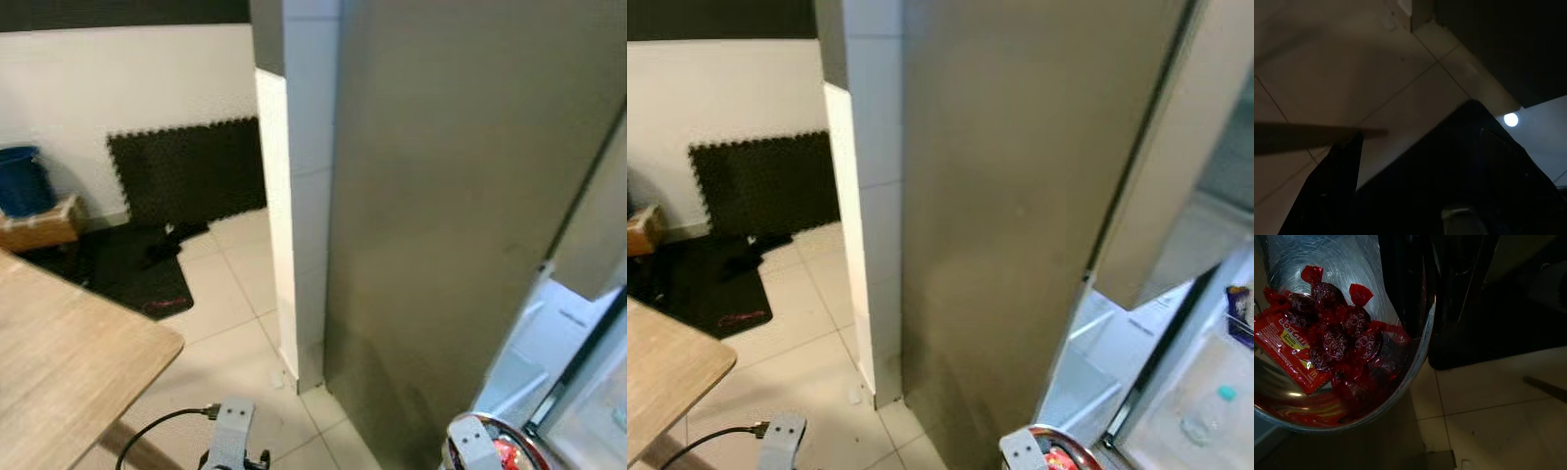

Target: Restocking fridge

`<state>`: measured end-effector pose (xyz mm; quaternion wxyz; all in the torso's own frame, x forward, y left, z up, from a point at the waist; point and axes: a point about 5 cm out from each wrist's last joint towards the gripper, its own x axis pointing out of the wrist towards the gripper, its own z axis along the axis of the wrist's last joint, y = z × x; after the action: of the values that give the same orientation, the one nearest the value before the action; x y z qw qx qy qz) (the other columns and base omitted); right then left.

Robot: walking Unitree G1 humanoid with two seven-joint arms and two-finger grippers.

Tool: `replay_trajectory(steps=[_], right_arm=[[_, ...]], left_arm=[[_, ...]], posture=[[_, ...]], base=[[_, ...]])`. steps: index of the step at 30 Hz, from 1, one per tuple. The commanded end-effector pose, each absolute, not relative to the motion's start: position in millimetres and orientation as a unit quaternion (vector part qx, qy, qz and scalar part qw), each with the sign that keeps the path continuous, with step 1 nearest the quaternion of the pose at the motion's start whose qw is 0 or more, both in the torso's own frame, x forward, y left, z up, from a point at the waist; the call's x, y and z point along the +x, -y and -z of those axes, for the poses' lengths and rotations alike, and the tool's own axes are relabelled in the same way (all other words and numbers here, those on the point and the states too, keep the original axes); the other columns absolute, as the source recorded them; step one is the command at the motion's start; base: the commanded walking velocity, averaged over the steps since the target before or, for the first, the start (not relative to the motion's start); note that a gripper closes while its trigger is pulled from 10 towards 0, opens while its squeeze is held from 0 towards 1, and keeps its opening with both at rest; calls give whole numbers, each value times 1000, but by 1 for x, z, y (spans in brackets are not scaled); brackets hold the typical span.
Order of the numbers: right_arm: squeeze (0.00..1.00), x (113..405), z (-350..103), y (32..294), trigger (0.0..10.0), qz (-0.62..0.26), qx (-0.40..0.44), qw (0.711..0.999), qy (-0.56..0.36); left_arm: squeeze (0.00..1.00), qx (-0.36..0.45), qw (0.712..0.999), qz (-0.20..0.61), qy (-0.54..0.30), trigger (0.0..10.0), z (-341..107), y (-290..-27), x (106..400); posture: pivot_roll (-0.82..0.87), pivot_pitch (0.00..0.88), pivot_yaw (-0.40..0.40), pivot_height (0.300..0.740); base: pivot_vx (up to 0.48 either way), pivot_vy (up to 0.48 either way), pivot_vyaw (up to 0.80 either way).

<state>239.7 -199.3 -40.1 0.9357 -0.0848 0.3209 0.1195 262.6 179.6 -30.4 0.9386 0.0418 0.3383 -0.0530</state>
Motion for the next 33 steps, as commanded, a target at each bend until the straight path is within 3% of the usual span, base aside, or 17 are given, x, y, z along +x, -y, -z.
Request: replay_trajectory(steps=[1,8,13,20,33], right_arm=[[0,239,40,203,10000,-110,-86,938,-316],[0,232,43,211,10000,-103,-106,932,-331],[0,218,52,227,10000,-84,-151,911,-374],[0,206,54,251,10000,-4,-167,903,-397],[0,204,56,252,10000,19,-131,907,-399]], left_arm=[[0,55,933,53,-353,10000,34,-185,258],[0,46,933,59,-352,10000,34,-182,258],[0,53,926,51,-370,10000,41,-185,250],[0,39,925,38,-375,10000,47,-189,240],[0,37,922,21,-385,10000,53,-195,230]], posture=[[-98,93,13,740],[-120,90,25,740],[-120,83,15,740],[-116,83,6,740],[-117,87,10,740]], base=[[0,0,0],[0,0,0],[0,0,0],[0,0,0],[0,0,0]])
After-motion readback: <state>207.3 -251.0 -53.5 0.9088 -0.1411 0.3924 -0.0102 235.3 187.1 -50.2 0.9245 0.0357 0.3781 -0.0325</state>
